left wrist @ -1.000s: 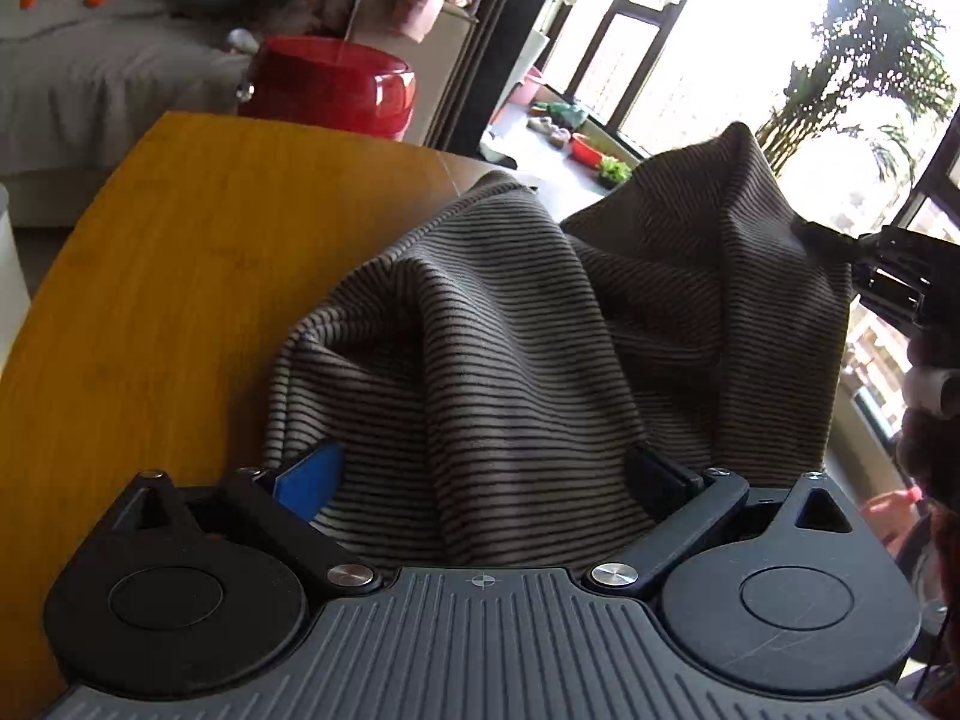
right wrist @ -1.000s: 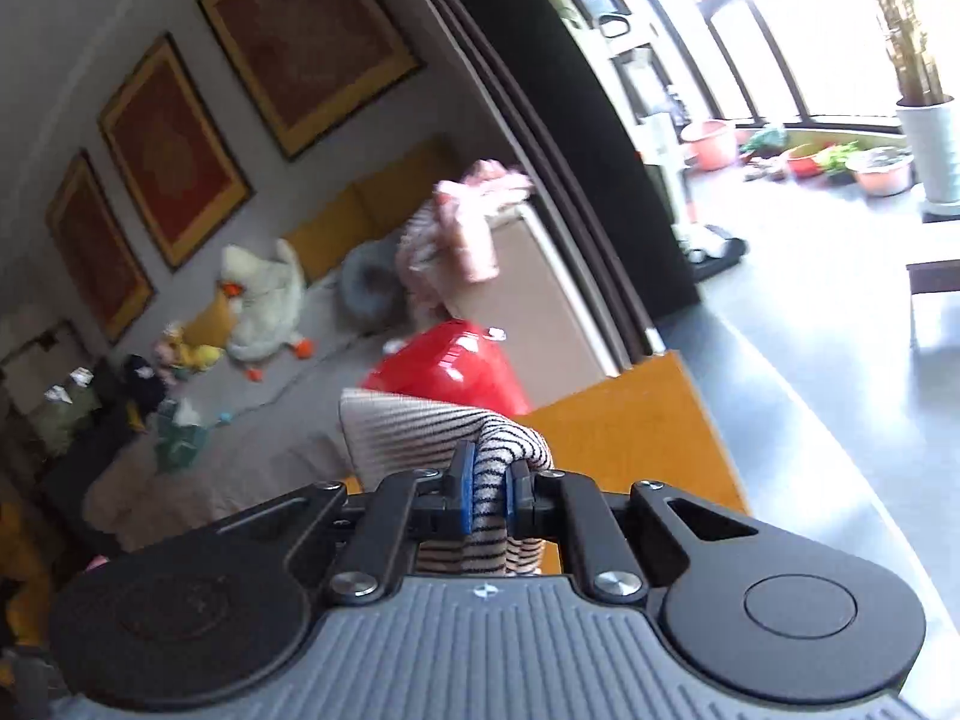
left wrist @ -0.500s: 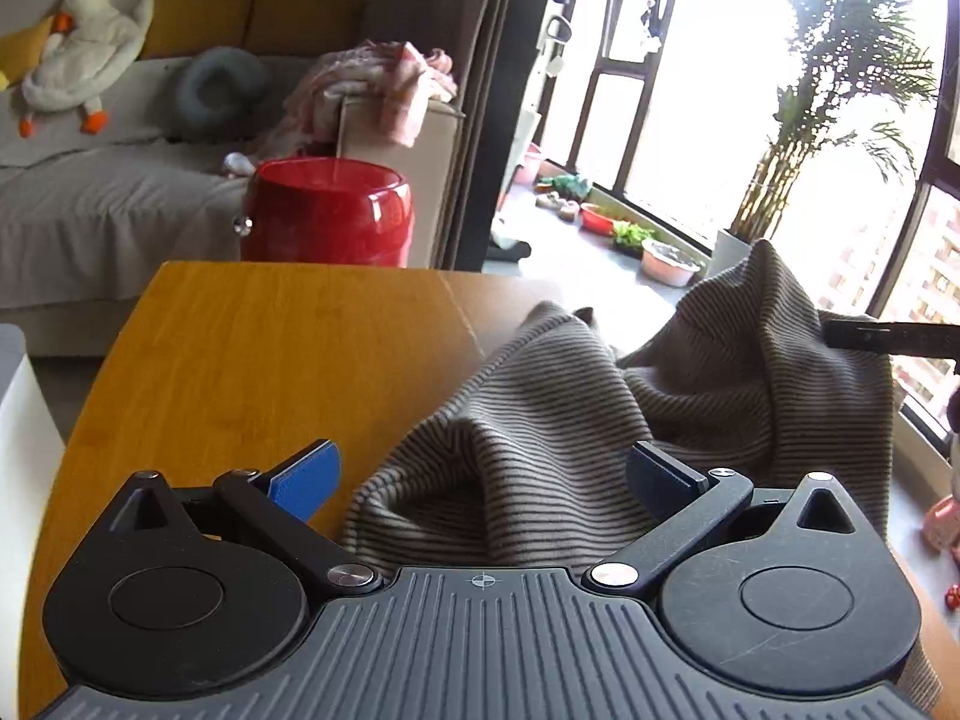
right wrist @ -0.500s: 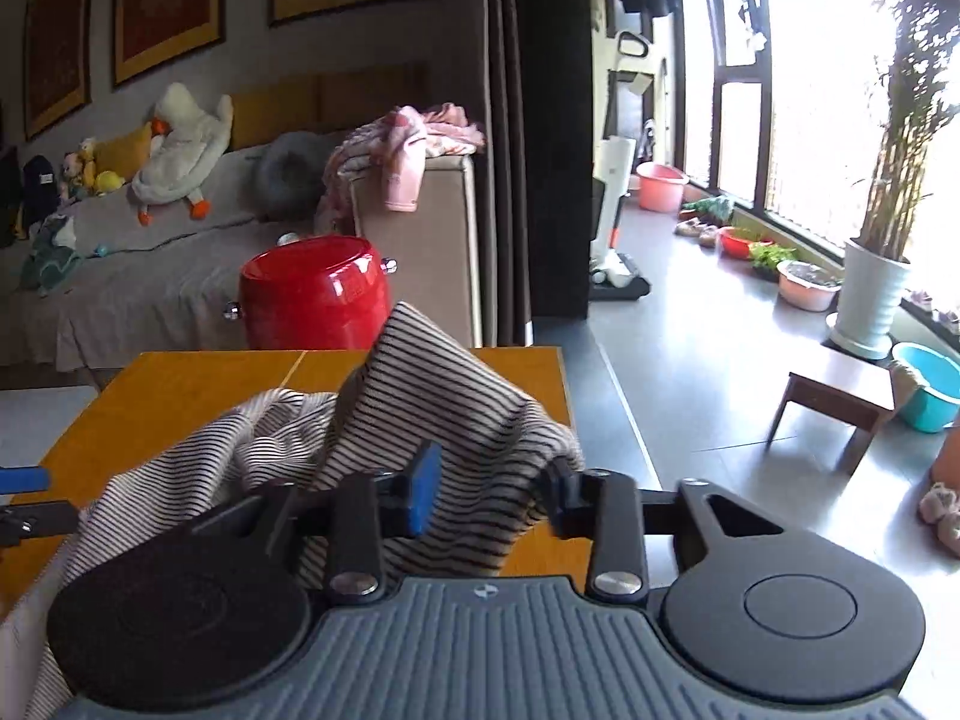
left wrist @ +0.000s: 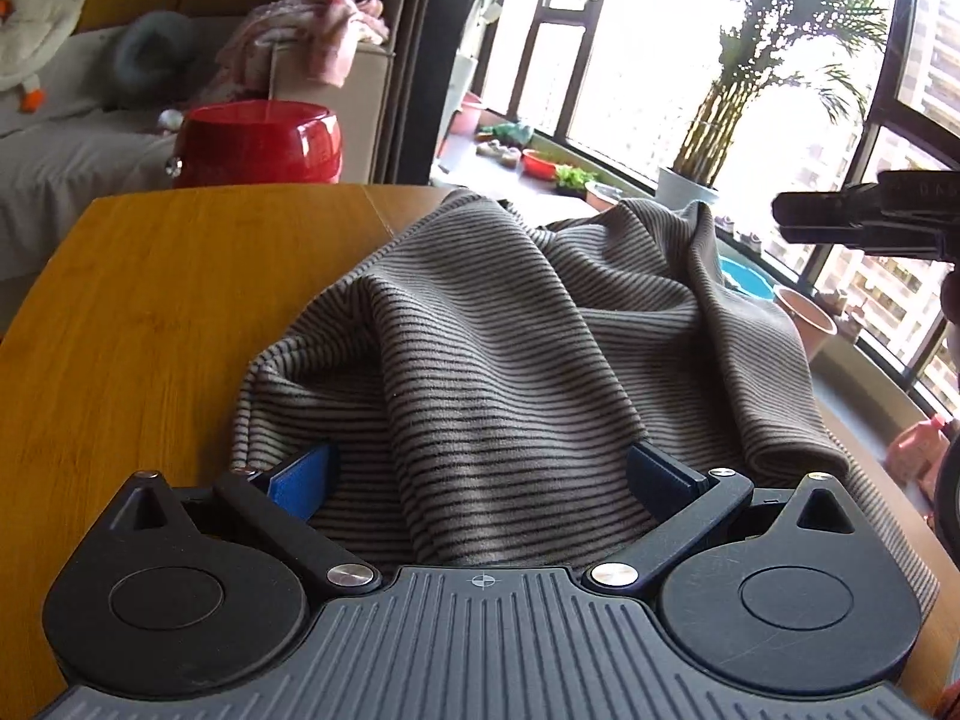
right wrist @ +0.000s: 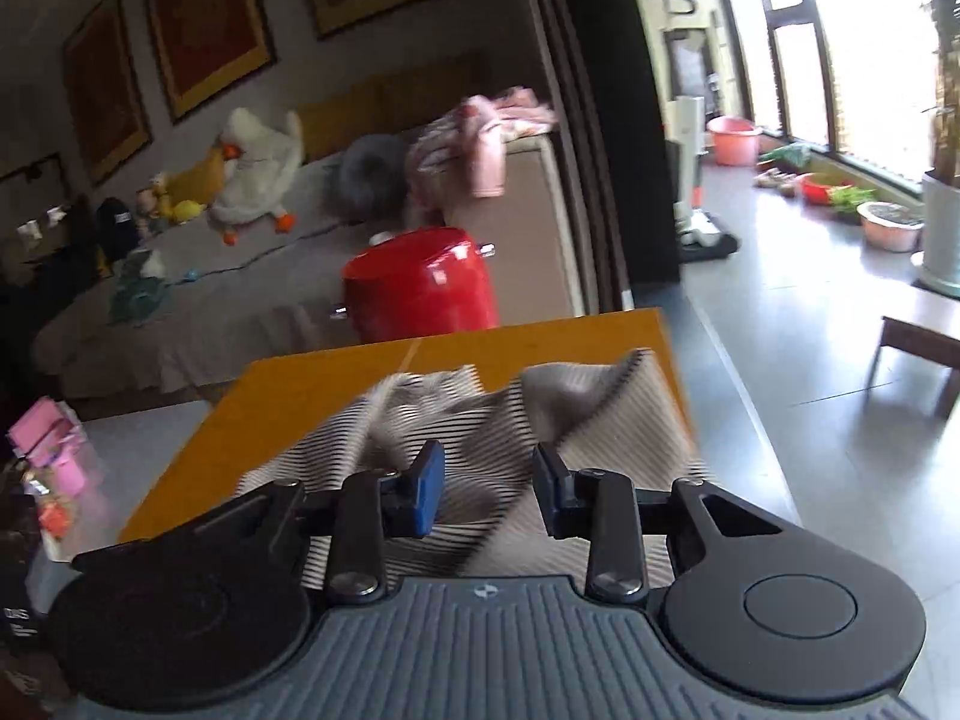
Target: Fold clothes
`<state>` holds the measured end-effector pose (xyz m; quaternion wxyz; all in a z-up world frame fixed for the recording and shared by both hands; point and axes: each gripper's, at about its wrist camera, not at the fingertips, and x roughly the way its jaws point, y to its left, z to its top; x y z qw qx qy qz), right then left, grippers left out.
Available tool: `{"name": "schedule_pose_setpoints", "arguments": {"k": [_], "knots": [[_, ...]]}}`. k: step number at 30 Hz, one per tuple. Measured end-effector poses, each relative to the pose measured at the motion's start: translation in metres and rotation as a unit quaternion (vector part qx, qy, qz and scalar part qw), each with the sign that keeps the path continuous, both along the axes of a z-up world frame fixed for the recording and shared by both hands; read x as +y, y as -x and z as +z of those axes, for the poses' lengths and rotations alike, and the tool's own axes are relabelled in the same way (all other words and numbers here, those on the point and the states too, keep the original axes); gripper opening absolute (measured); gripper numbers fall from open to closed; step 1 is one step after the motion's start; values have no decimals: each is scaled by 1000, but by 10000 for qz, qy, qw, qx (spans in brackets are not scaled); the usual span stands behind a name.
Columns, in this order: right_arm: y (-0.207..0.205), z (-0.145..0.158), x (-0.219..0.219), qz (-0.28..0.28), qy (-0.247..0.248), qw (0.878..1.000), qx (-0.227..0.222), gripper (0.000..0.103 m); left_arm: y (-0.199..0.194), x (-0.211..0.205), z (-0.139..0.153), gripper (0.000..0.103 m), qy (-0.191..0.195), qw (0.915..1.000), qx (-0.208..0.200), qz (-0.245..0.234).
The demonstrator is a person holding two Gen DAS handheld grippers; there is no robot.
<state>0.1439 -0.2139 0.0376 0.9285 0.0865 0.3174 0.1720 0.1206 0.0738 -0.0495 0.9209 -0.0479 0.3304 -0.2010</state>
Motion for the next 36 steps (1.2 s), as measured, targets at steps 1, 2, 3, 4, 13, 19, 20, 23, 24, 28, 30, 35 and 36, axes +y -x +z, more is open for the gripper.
{"name": "schedule_pose_setpoints", "arguments": {"k": [1,2,3,4,13,19,20,23,24,28,30,35,36], "knots": [[-4,0,14,318,-141,9994,56,32,4,1,0,103,37,10000,16,23],[-9,-1,29,636,-281,9975,113,32,9,3,1,103,100,9999,44,45],[-16,-9,47,838,-281,9957,283,32,14,6,2,103,168,9998,76,68],[-21,-19,60,984,-236,9940,425,33,16,11,3,103,290,9995,127,80],[-24,-23,119,1965,-740,9743,813,5,45,87,65,103,929,9910,-876,402],[-58,40,194,2596,-1120,9592,-32,5,51,122,102,103,1390,9760,-1517,712],[-67,38,208,2650,-1203,9567,57,5,51,122,102,103,1365,9762,-1507,758],[-87,17,241,2754,-1357,9504,498,10,49,123,98,103,1235,9782,-1412,892],[-91,9,249,2780,-1365,9488,625,13,48,123,96,103,1179,9791,-1366,939],[-90,-6,246,2933,-1307,9441,745,30,38,124,91,103,1082,9829,-1173,920],[-80,-3,214,2832,-1122,9515,423,34,28,118,90,103,1062,9852,-1105,768],[-69,6,134,2080,-205,9774,-307,33,-12,86,79,103,1003,9908,-886,223],[-70,4,121,1904,-7,9813,-289,33,-21,83,72,103,957,9922,-768,232]]}}
